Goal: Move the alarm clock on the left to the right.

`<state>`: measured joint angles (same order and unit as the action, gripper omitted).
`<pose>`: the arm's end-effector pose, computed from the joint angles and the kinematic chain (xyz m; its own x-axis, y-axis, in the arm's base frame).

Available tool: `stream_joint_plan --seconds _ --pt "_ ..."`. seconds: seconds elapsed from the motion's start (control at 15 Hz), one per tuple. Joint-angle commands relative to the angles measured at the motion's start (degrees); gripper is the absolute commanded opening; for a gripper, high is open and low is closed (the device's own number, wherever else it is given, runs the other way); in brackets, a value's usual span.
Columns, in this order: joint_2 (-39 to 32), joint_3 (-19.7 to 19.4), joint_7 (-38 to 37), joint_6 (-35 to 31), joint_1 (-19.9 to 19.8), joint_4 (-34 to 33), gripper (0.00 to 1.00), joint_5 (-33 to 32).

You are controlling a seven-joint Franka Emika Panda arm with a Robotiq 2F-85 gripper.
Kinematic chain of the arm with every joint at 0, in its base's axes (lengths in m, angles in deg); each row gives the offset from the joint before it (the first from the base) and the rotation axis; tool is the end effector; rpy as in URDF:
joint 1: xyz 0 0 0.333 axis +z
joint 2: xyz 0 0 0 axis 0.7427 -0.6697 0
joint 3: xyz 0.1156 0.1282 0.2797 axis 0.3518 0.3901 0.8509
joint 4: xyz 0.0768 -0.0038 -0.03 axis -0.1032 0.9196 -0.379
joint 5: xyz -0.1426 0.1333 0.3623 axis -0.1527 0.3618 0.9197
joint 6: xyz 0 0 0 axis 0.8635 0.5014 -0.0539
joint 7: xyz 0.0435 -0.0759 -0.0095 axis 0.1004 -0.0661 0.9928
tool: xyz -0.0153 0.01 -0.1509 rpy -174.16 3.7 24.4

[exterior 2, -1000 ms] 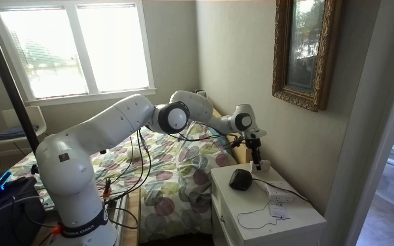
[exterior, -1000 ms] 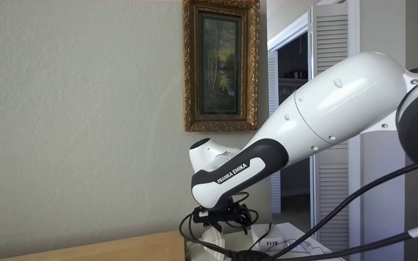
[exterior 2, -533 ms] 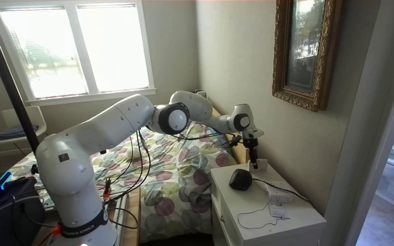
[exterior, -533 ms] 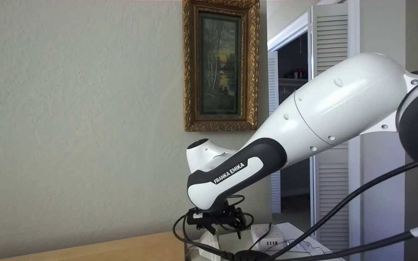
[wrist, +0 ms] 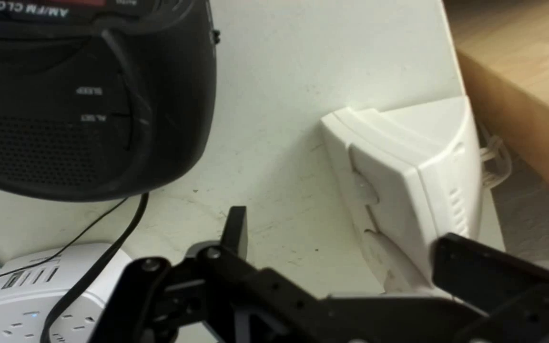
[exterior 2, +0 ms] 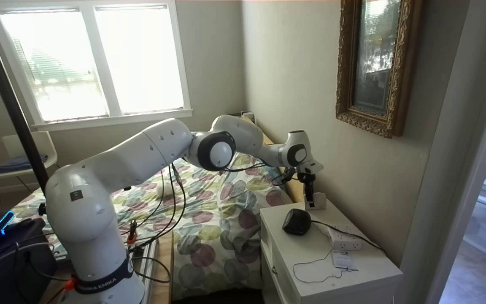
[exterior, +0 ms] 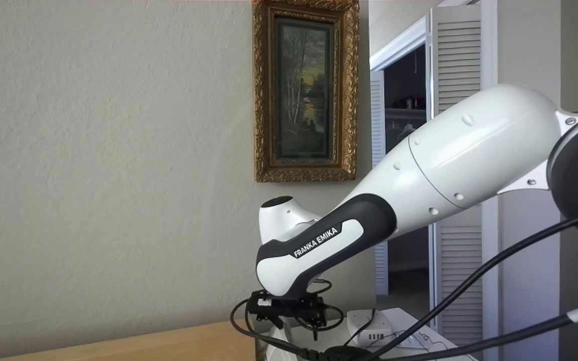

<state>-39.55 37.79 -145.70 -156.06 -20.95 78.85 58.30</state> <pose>0.7768 0.3025 0.0926 0.8186 -0.5027 0.2778 -0.5332 -0.8449 0.0421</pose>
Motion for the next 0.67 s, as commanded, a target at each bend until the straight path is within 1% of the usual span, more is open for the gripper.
stream_joint_plan --seconds 0.0,0.4,0.6 --pt "-1.7 2.8 2.3 -1.5 -1.7 -1.6 1.0 1.7" --pt "-1.2 5.9 4.3 -1.9 -2.9 -1.6 1.0 1.4" --pt "-0.9 6.9 5.4 -2.0 -3.1 -1.7 1.0 1.0"
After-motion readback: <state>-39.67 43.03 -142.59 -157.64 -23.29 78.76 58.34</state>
